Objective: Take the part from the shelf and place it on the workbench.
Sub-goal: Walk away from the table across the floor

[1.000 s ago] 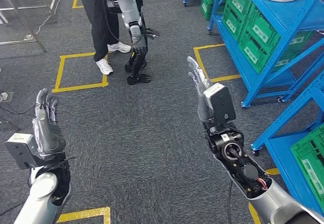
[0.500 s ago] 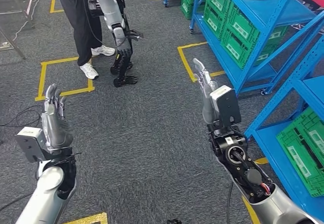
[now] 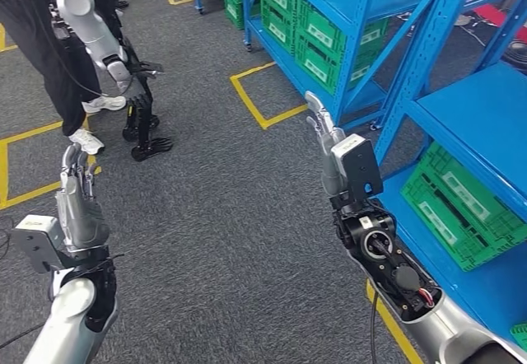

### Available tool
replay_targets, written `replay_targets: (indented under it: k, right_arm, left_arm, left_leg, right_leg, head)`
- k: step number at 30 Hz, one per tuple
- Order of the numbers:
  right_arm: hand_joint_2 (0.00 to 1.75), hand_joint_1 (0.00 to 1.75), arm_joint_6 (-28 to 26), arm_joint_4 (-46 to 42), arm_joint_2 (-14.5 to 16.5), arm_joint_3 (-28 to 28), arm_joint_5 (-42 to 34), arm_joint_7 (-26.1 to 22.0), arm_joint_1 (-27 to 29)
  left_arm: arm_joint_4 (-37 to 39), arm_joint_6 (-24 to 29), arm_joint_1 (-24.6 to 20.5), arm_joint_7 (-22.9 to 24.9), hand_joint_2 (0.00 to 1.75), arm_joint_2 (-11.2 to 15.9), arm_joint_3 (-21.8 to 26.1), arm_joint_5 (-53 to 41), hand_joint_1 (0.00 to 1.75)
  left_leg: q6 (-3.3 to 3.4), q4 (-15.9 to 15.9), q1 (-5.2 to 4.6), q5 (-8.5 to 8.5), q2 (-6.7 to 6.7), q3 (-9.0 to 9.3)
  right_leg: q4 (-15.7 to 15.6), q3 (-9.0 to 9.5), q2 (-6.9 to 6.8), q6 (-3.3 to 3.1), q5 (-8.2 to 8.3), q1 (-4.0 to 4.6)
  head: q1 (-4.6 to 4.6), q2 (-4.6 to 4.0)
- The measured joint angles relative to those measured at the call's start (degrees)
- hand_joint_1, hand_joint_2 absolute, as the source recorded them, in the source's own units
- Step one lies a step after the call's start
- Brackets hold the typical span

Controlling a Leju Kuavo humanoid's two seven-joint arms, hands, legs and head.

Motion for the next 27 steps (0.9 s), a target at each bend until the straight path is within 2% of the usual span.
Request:
replay_targets:
  k: [1, 2, 3, 5, 6, 7, 8, 9, 10, 11, 12, 13, 14, 15, 16, 17, 18, 19, 21, 23, 25, 26, 27]
  right_arm:
    - [0.00, 0.00, 0.01, -0.01, 0.00, 0.00, 0.00, 0.03, -0.02]
    - [0.00, 0.00, 0.03, -0.01, 0.00, 0.01, 0.01, 0.07, -0.03]
    - [0.00, 0.00, 0.05, -0.01, 0.00, 0.01, 0.02, 0.12, -0.03]
    - [0.00, 0.00, 0.10, -0.01, 0.00, -0.02, 0.03, 0.20, 0.05]
    - [0.00, 0.00, 0.12, -0.02, 0.00, -0.05, 0.04, 0.22, 0.12]
    - [0.00, 0.00, 0.14, -0.02, 0.01, -0.08, 0.05, 0.22, 0.13]
    - [0.00, 0.00, 0.15, -0.03, 0.01, -0.08, 0.07, 0.20, 0.09]
    - [0.00, 0.00, 0.16, -0.03, 0.02, -0.07, 0.08, 0.20, 0.09]
    - [0.00, 0.00, 0.16, -0.03, 0.02, -0.05, 0.08, 0.22, 0.10]
    - [0.00, 0.00, 0.16, -0.01, 0.01, -0.04, 0.07, 0.23, 0.19]
    - [0.00, 0.00, 0.15, 0.03, 0.01, -0.05, 0.03, 0.27, 0.29]
    - [0.00, 0.00, 0.15, 0.05, 0.00, -0.05, 0.02, 0.28, 0.34]
    - [0.00, 0.00, 0.16, 0.07, 0.00, -0.05, 0.01, 0.27, 0.34]
    - [0.00, 0.00, 0.16, 0.07, 0.00, -0.06, 0.02, 0.23, 0.31]
    - [0.00, 0.00, 0.17, 0.08, 0.01, -0.06, 0.04, 0.20, 0.25]
    - [0.00, 0.00, 0.17, 0.07, 0.01, -0.06, 0.06, 0.16, 0.20]
    - [0.00, 0.00, 0.17, 0.08, 0.02, -0.05, 0.08, 0.14, 0.17]
    - [0.00, 0.00, 0.17, 0.08, 0.02, -0.04, 0.10, 0.12, 0.15]
    - [0.00, 0.00, 0.27, 0.09, 0.01, -0.04, 0.14, 0.10, 0.14]
    - [0.00, 0.00, 0.51, 0.12, 0.02, -0.04, 0.24, 0.03, -0.08]
    - [0.00, 0.00, 0.73, 0.22, 0.05, -0.03, 0.37, -0.04, -0.37]
    - [0.00, 0.00, 0.85, 0.30, 0.08, 0.01, 0.41, -0.04, -0.46]
    - [0.00, 0.00, 1.00, 0.38, 0.12, 0.09, 0.44, -0.05, -0.49]
  left_arm:
    - [0.00, 0.02, -0.08, 0.04, 0.00, 0.01, 0.00, 0.00, 0.00]
    - [0.00, 0.03, -0.15, 0.07, 0.00, 0.01, 0.00, -0.01, 0.00]
    - [0.00, 0.04, -0.19, 0.10, 0.00, 0.01, 0.00, -0.02, 0.00]
    - [0.00, 0.07, -0.23, 0.17, 0.00, -0.01, 0.00, -0.05, 0.00]
    - [0.00, 0.08, -0.27, 0.19, 0.00, -0.03, 0.00, -0.06, 0.00]
    - [0.00, 0.09, -0.33, 0.19, 0.00, -0.08, 0.00, -0.07, 0.00]
    - [0.00, 0.09, -0.39, 0.18, 0.00, -0.13, 0.00, -0.08, 0.00]
    - [0.00, 0.09, -0.41, 0.17, 0.00, -0.16, 0.00, -0.09, 0.00]
    - [0.00, 0.09, -0.39, 0.17, 0.00, -0.19, 0.00, -0.09, 0.00]
    - [0.00, 0.09, -0.31, 0.18, 0.00, -0.20, 0.00, -0.09, 0.00]
    - [0.00, 0.09, -0.21, 0.19, 0.00, -0.20, 0.00, -0.09, 0.00]
    - [0.00, 0.09, -0.13, 0.21, 0.00, -0.20, 0.00, -0.09, 0.00]
    - [0.00, 0.10, -0.07, 0.25, 0.00, -0.20, 0.00, -0.09, 0.00]
    - [0.00, 0.12, -0.05, 0.28, 0.00, -0.20, 0.00, -0.09, 0.00]
    - [0.00, 0.15, -0.06, 0.32, 0.00, -0.19, 0.00, -0.09, 0.00]
    - [0.00, 0.20, -0.09, 0.36, 0.00, -0.19, 0.00, -0.10, 0.00]
    - [0.00, 0.26, -0.11, 0.39, 0.00, -0.17, 0.00, -0.12, 0.00]
    - [0.00, 0.31, -0.11, 0.41, 0.00, -0.16, 0.00, -0.14, 0.00]
    - [0.00, 0.43, -0.14, 0.50, 0.00, -0.14, 0.00, -0.18, 0.00]
    - [0.00, 0.52, -0.26, 0.62, 0.00, -0.09, 0.00, -0.17, 0.00]
    - [0.00, 0.58, -0.25, 0.75, 0.00, 0.04, 0.00, -0.17, 0.00]
    - [0.00, 0.62, -0.11, 0.85, 0.00, 0.15, 0.00, -0.16, 0.00]
    - [0.00, 0.66, 0.08, 0.97, 0.00, 0.27, 0.00, -0.15, 0.00]
  left_leg:
    - [0.27, -4.33, 0.03, 1.78, -1.00, 1.95]
    - [0.40, -7.49, 0.05, 2.87, -1.73, 3.38]
    - [0.51, -9.27, 0.00, 3.25, -2.23, 4.15]
    - [0.67, -10.07, -0.07, 3.26, -1.67, 4.46]
    - [0.90, -10.36, -0.02, 3.39, -1.16, 4.66]
    - [1.18, -10.65, 0.07, 3.52, -0.61, 4.90]
    - [1.46, -10.94, 0.15, 3.61, -0.05, 5.13]
    - [1.65, -11.05, 0.11, 3.61, 0.50, 5.28]
    - [1.80, -11.05, 0.03, 3.55, 0.97, 5.32]
    - [1.84, -11.04, -0.02, 3.50, 1.48, 5.32]
    - [1.82, -11.02, -0.05, 3.43, 2.00, 5.34]
    - [1.75, -10.99, -0.05, 3.34, 2.53, 5.40]
    - [1.61, -10.94, -0.04, 3.19, 3.05, 5.52]
    - [1.41, -10.86, -0.02, 2.98, 3.55, 5.70]
    - [1.15, -10.77, -0.14, 2.75, 3.98, 5.85]
    - [0.89, -10.61, -0.29, 2.56, 4.39, 5.94]
    - [0.66, -10.51, -0.45, 2.44, 4.78, 5.96]
    - [0.42, -10.44, -0.60, 2.39, 5.23, 5.93]
    - [-0.15, -10.14, -0.45, 2.06, 5.74, 5.88]
    - [-0.69, -7.35, -0.14, 0.19, 3.88, 4.74]
    - [-0.87, 0.04, -0.01, -3.28, 1.51, 1.08]
    - [-0.86, 4.10, -0.02, -4.73, 1.13, -1.12]
    - [-0.80, 6.88, -0.05, -5.30, 1.00, -2.81]
  right_leg:
    - [0.10, -0.06, 0.61, 0.12, -0.02, 0.10]
    - [0.17, -0.18, 1.17, 0.32, -0.02, 0.12]
    - [0.19, -0.33, 1.67, 0.61, 0.00, 0.08]
    - [0.01, -0.60, 2.65, 1.36, 0.16, -0.10]
    - [0.20, -0.81, 2.40, 1.67, 0.01, -0.15]
    - [1.17, -1.32, 1.44, 1.94, -0.69, -0.11]
    - [3.42, -2.36, 0.11, 2.19, -2.04, -0.07]
    - [7.05, -3.97, -1.45, 2.38, -3.97, -0.15]
    - [11.39, -5.92, -2.41, 2.64, -6.02, -0.25]
    - [15.34, -7.75, -2.81, 2.86, -7.54, -0.42]
    - [17.62, -8.82, -2.98, 3.05, -8.07, -0.58]
    - [17.43, -8.68, -3.15, 3.20, -7.42, -0.72]
    - [14.74, -7.28, -3.50, 3.31, -5.76, -0.84]
    - [10.37, -4.99, -4.24, 3.40, -3.64, -0.94]
    - [6.07, -2.63, -5.31, 3.43, -2.20, -0.75]
    - [2.83, -0.87, -6.06, 3.21, -1.27, -0.61]
    - [1.12, 0.05, -6.48, 2.89, -1.03, -0.44]
    - [0.74, 0.23, -6.34, 2.48, -1.23, -0.19]
    - [0.62, 0.12, -5.14, 1.64, -1.00, -0.19]
    - [0.41, 0.20, -4.09, 0.97, -0.78, -0.25]
    - [0.35, 0.16, -3.10, 0.40, -0.68, -0.24]
    - [0.35, 0.12, -2.54, 0.20, -0.66, -0.18]
    - [0.35, 0.12, -1.89, 0.10, -0.65, -0.10]
  head:
    - [-0.12, 0.00]
    - [-0.16, 0.00]
    - [-0.15, 0.00]
    - [-0.04, 0.00]
    - [0.03, 0.00]
    - [0.23, 0.00]
    - [0.55, 0.00]
    - [0.86, 0.00]
    - [1.16, 0.00]
    - [1.39, 0.00]
    - [1.59, 0.00]
    - [1.84, 0.00]
    - [2.14, 0.00]
    - [2.43, 0.00]
    - [2.71, 0.00]
    - [2.90, 0.00]
    - [2.90, 0.00]
    - [2.76, 0.00]
    - [2.37, 0.00]
    - [1.98, 0.00]
    - [1.32, 0.00]
    - [1.00, 0.00]
    - [0.69, 0.00]
